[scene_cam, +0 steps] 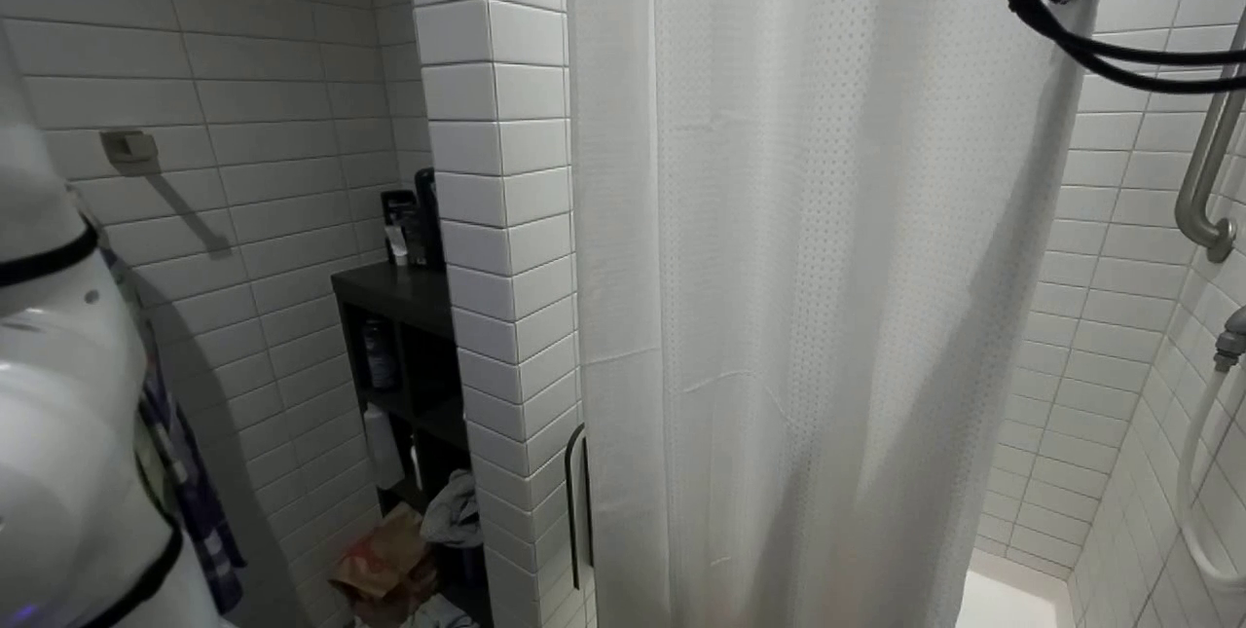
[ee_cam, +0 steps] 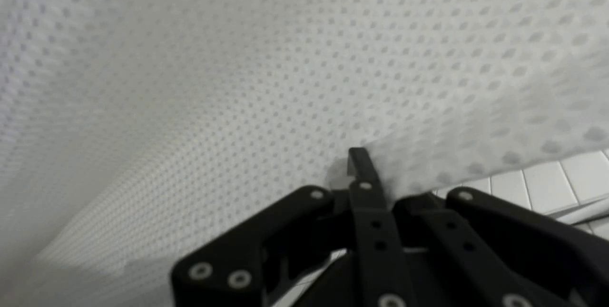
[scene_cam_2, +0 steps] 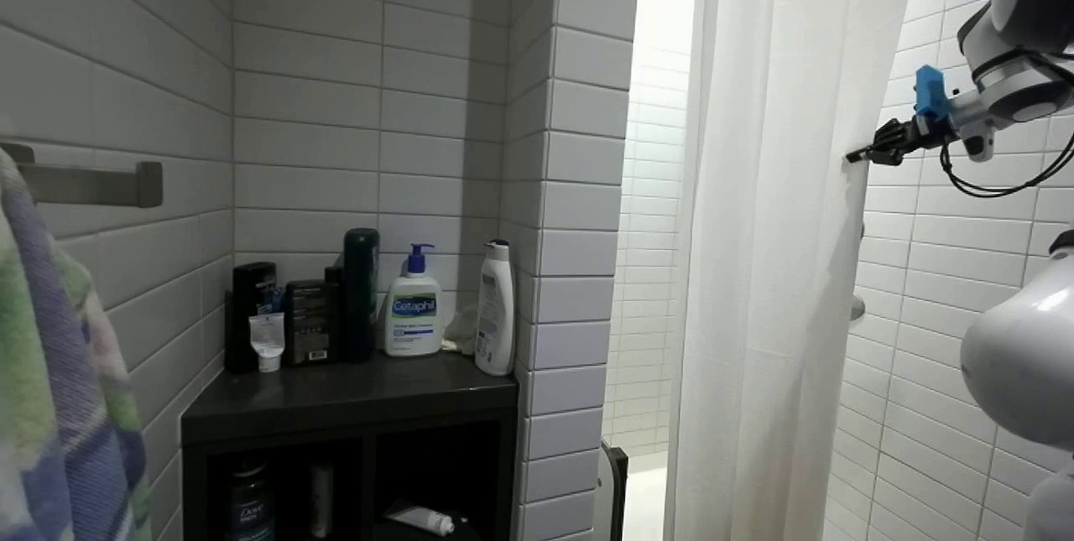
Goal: Draw the shower curtain to the left.
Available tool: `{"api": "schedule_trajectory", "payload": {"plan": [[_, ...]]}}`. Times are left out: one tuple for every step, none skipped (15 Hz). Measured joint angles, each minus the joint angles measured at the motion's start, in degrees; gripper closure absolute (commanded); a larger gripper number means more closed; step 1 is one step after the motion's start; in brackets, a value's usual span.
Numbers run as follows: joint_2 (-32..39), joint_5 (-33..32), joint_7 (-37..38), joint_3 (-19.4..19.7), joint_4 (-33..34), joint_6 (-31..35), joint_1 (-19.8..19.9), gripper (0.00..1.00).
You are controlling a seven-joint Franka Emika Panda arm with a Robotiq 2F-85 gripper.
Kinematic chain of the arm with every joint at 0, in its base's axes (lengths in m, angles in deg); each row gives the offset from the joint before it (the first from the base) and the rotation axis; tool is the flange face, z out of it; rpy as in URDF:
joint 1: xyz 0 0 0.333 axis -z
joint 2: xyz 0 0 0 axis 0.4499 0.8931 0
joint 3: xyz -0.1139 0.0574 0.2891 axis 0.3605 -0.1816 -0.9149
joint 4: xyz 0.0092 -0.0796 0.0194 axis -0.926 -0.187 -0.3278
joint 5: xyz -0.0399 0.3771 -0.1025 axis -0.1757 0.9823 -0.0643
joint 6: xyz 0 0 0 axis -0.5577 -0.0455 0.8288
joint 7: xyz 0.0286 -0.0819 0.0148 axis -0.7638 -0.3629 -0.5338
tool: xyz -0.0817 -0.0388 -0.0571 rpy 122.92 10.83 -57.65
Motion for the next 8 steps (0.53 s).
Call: {"api": "schedule_trajectory", "payload": {"plan": [[-1.1, -1.1, -1.6, -0.6, -0.5, -0.1, -0.5, 1.0], [-2.9, -2.9, -2.3, -1.9, -1.6, 1.3, -1.5, 1.0], [-4.6, -4.8, -3.1, -3.3, -2.7, 3.0, -2.7, 1.0], [-6.4, -6.9, -3.6, -5.3, -4.1, 5.3, -3.9, 1.0], [-8.4, -9.0, -3.7, -7.6, -5.6, 7.9, -5.0, 1.0], [-10.4, -11.1, -3.6, -10.1, -7.3, 10.6, -6.2, 1.0], [-12.2, -12.9, -3.5, -12.5, -8.9, 13.2, -7.3, 1.0], [-13.8, -14.5, -3.5, -14.7, -10.5, 15.7, -8.2, 1.0]]}}
